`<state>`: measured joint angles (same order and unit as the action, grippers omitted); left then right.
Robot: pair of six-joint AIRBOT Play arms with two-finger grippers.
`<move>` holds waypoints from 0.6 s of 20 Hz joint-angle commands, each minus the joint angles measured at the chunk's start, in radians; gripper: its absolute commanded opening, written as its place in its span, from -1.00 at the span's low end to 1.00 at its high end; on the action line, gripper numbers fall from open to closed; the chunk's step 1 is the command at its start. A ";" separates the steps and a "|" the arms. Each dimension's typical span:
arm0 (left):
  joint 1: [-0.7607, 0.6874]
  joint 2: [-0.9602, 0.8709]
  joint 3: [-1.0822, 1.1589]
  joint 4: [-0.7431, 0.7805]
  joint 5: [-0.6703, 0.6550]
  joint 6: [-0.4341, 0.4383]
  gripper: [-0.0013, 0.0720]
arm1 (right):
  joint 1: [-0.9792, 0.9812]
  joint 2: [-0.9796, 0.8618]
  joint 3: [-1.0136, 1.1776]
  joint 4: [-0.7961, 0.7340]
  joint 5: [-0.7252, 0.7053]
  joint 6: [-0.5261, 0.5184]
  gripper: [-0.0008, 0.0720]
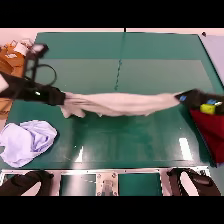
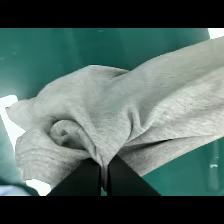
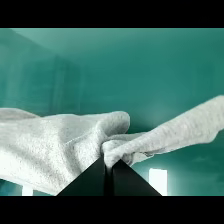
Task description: Fold the shirts.
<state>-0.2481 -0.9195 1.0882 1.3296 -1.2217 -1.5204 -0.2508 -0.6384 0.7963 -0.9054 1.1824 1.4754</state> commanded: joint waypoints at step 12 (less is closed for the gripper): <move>0.001 -0.283 -0.218 -0.249 0.402 0.082 -0.63 | -0.029 -0.417 -0.191 0.118 -0.351 -0.187 0.42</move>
<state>-0.2462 -1.1748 0.8410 1.1023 -0.8291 -1.4490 -0.2604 -1.0008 0.5430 -0.7929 0.8421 1.3045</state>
